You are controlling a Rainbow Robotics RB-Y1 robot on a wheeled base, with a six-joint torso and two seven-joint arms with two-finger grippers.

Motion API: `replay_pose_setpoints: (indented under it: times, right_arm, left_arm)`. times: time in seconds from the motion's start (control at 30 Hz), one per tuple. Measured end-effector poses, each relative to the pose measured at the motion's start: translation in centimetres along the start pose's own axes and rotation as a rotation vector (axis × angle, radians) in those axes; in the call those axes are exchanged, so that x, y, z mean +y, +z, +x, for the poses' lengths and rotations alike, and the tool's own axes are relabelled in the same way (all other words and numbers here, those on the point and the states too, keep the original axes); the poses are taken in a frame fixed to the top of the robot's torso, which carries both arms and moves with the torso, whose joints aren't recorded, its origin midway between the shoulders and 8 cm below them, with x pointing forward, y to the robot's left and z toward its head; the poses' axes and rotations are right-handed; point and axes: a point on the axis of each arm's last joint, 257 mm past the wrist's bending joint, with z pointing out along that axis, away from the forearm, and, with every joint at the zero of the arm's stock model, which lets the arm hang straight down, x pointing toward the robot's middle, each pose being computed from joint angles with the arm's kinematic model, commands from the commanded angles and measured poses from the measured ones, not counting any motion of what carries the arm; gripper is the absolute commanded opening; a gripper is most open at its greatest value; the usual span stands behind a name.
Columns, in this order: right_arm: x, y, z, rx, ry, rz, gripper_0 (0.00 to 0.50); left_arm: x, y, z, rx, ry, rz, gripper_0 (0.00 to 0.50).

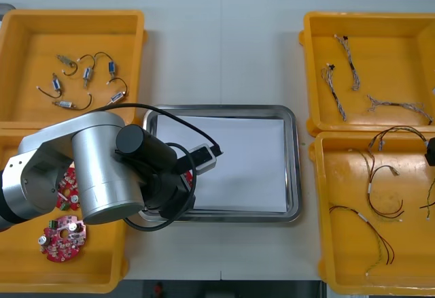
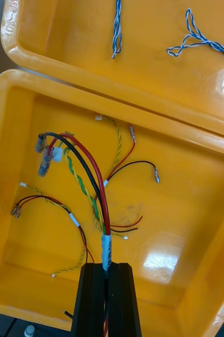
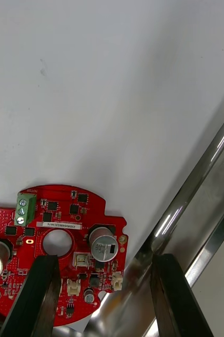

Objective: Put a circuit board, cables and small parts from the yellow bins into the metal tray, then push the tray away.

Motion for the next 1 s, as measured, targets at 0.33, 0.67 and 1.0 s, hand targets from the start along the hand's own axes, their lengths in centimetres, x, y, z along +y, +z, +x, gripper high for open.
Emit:
replay_pose_setpoints:
  times: [0.33, 0.67, 1.0]
  right_arm:
    - [1.1, -0.2, -1.2, -0.017, -0.042, -0.015, 0.000]
    - [7.1, -0.2, -5.0, -0.040, -0.264, -0.072, 0.000]
    - [14.8, 0.1, -7.8, -0.055, -0.538, -0.104, 0.000]
  left_arm:
    - [1.4, -2.9, -0.6, 0.042, -0.095, -0.016, 0.500]
    - [7.6, -10.4, -1.6, 0.027, -0.271, -0.074, 0.500]
    - [13.6, -15.5, -0.7, -0.015, -0.431, -0.166, 0.500]
